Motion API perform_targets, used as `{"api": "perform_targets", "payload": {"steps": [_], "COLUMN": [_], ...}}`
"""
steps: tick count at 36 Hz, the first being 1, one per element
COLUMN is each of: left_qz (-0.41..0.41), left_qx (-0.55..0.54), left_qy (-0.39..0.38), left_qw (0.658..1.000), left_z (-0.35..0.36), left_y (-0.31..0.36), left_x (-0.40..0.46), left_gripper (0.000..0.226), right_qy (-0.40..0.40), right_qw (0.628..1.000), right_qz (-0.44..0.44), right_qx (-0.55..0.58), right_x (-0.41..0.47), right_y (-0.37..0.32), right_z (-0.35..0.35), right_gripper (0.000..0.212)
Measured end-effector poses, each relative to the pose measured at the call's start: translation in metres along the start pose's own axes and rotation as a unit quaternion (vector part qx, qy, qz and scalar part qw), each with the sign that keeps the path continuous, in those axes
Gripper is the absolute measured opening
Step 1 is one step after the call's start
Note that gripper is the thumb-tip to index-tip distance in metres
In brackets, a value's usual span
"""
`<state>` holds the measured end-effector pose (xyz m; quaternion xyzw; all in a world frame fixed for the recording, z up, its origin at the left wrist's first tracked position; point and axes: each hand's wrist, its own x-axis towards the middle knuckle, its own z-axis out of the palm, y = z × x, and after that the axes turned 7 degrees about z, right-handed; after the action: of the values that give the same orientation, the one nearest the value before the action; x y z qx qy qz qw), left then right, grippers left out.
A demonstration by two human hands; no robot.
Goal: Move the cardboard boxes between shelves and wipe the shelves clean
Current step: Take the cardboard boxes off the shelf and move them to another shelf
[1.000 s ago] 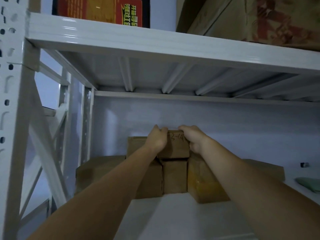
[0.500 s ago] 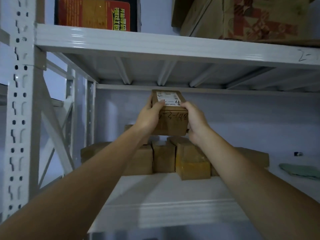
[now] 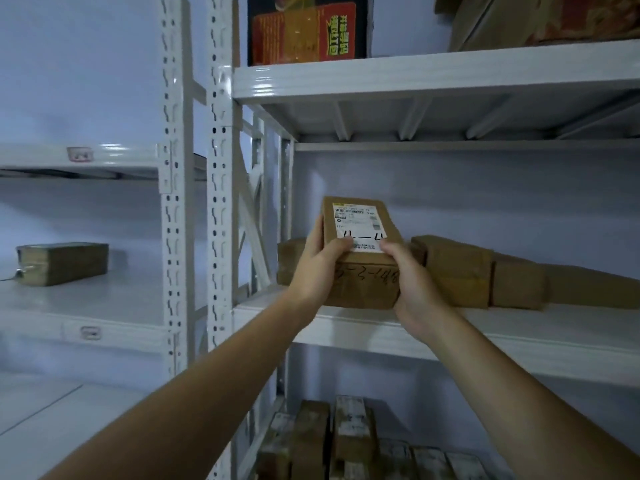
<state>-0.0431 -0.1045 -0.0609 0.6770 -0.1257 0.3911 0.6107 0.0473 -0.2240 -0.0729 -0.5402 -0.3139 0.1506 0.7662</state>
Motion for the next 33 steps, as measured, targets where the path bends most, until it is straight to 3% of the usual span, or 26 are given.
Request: {"api": "perform_targets", "payload": {"steps": [9,22,33], "left_qz": [-0.006,-0.065,-0.096], "left_qx": [0.021,0.105,0.146], "left_qy": [0.017,0.134,0.231], "left_qw": [1.000,0.983,0.957], "left_z": [-0.057,-0.268,-0.419], "left_y": [0.046,0.143,0.167], "left_x": [-0.086,-0.236,-0.268], "left_gripper": [0.042,0.041,0.050], "right_qy": [0.022,-0.086,-0.175], "right_qw": [0.999,0.992,0.978], "right_qz": [0.013,0.083,0.110], "right_qx": [0.025,0.044,0.020], "right_x": [-0.068,-0.174,-0.158], "right_y": [0.025,0.093,0.139], "right_z": [0.079,0.324,0.480], "right_gripper": [0.034,0.029,0.027]}}
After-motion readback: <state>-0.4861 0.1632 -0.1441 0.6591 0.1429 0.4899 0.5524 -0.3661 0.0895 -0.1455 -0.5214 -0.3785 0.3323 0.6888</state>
